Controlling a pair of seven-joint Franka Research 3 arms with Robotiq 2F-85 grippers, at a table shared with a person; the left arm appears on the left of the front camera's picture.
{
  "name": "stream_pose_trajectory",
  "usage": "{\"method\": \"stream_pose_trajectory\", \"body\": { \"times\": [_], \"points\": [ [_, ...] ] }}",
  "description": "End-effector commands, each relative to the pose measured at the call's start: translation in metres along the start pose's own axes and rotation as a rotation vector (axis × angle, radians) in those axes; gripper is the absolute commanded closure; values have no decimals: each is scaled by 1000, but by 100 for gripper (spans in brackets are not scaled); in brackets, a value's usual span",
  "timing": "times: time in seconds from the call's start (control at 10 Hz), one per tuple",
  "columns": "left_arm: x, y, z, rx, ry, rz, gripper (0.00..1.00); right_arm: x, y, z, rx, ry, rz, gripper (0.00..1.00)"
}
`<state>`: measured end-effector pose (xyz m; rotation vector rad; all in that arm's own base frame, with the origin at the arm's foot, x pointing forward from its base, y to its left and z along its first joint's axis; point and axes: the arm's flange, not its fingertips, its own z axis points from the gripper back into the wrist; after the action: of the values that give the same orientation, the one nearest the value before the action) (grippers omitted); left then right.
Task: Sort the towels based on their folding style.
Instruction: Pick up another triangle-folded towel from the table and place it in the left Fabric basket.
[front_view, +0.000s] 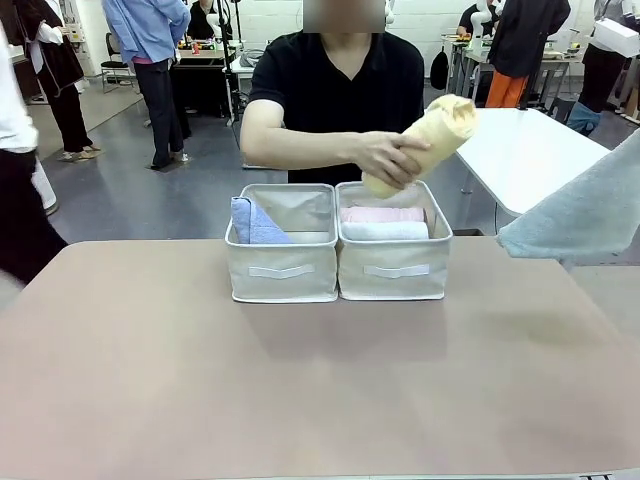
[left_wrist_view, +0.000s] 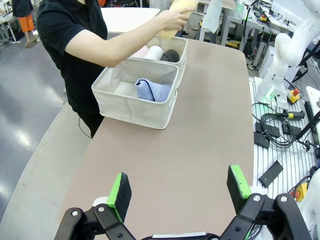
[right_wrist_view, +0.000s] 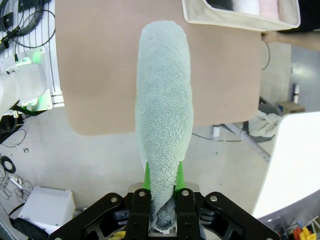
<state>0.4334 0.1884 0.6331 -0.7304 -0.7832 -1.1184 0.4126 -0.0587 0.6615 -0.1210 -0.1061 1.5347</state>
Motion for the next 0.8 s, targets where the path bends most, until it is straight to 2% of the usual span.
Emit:
{"method": "stream_pose_trajectory", "body": {
  "times": [0.0, 0.7],
  "points": [
    [1, -3, 0, -3, -6, -3, 0, -1, -2, 4, -1, 24, 0, 88],
    [1, -3, 0, -3, -6, -3, 0, -1, -2, 4, -1, 24, 0, 88]
  ]
}}
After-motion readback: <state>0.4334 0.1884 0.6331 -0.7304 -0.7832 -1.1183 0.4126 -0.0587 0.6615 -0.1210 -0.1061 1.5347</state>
